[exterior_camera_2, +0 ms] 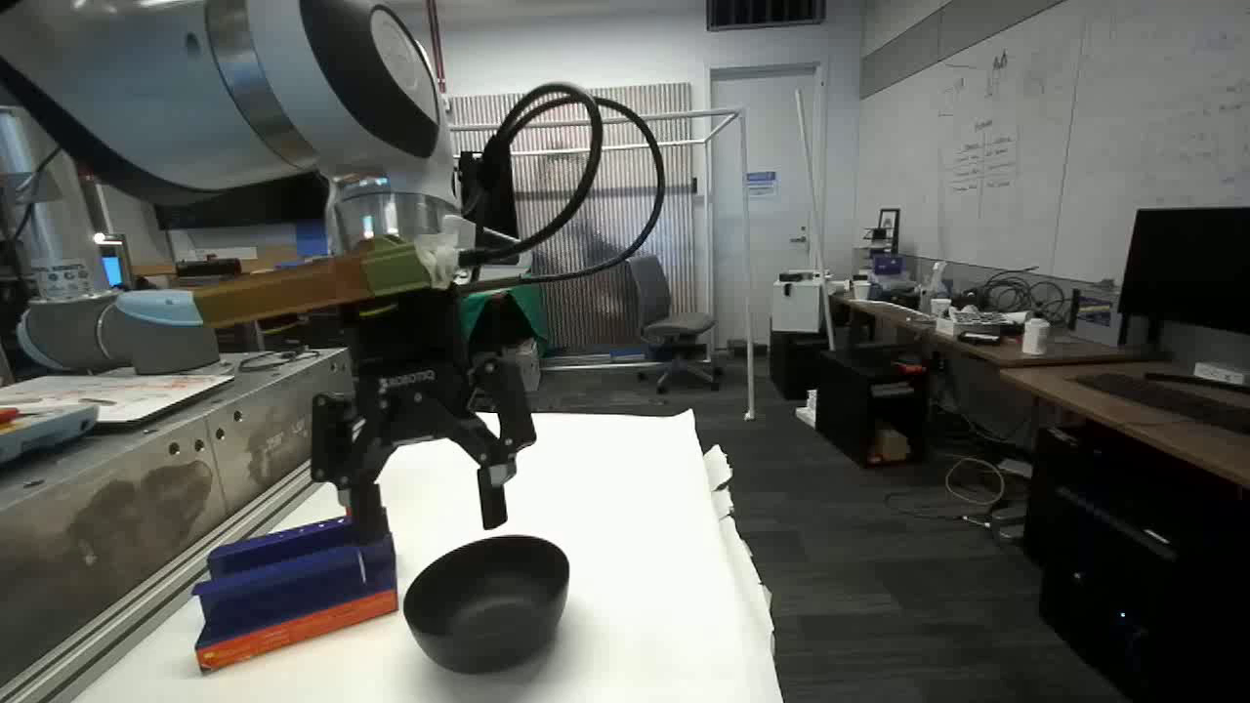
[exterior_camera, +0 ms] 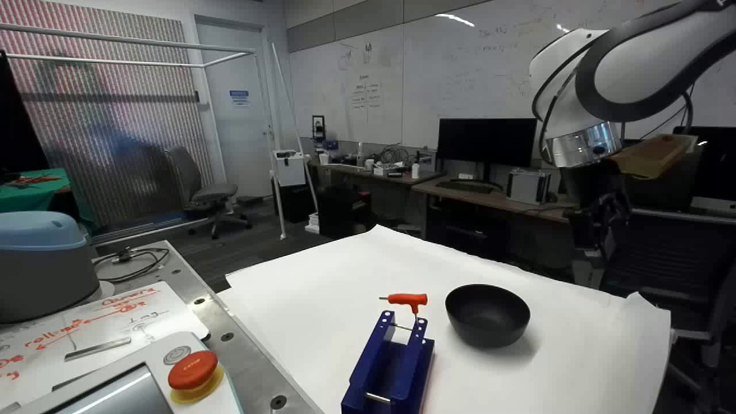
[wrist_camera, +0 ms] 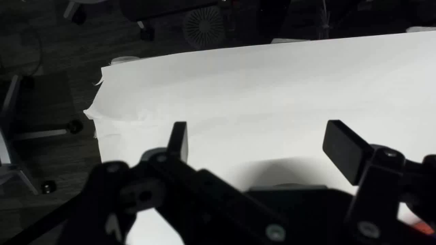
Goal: Put the metal object with the orange handle in the black bowl
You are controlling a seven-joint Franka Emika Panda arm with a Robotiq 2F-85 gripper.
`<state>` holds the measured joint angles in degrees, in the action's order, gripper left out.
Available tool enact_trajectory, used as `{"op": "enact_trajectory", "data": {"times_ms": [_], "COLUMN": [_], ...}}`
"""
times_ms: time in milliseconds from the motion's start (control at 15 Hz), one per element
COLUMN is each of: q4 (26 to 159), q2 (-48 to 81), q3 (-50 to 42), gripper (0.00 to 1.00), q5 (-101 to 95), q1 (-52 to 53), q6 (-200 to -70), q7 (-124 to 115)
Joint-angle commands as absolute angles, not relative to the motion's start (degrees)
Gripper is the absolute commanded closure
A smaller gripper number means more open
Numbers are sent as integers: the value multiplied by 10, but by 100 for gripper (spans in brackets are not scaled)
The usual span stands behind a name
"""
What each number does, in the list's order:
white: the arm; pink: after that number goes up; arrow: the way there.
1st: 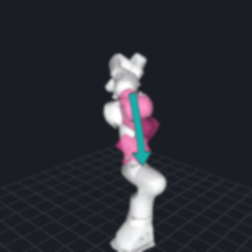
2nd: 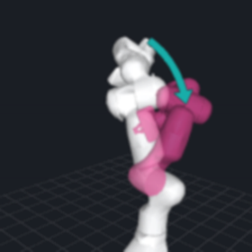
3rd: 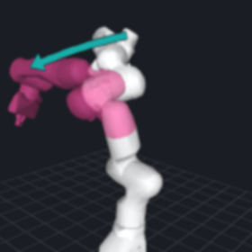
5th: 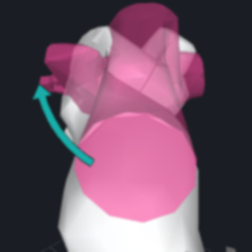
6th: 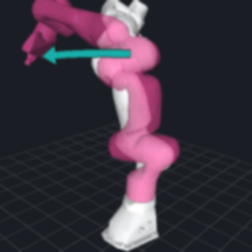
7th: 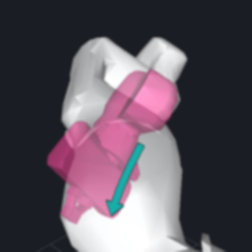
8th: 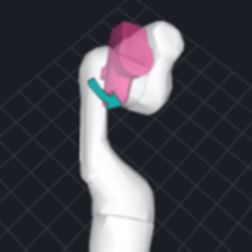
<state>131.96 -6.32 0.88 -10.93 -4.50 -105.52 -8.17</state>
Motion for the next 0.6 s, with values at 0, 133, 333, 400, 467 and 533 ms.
{"op": "enact_trajectory", "data": {"times_ms": [0,133,333,400,467,533], "q4": [1318,1315,1315,1302,1282,1259], "q2": [-63,-63,-63,-49,-30,-9], "q3": [1,1,1,1,3,7], "gripper": [0,0,0,0,0,0], "q5": [-110,-110,-110,-109,-110,-106], "q1": [-37,-37,-37,-35,-31,-25], "q6": [-1055,-1055,-1055,-1066,-1074,-1080], "q7": [-82,-82,-82,-72,-60,-51]}}
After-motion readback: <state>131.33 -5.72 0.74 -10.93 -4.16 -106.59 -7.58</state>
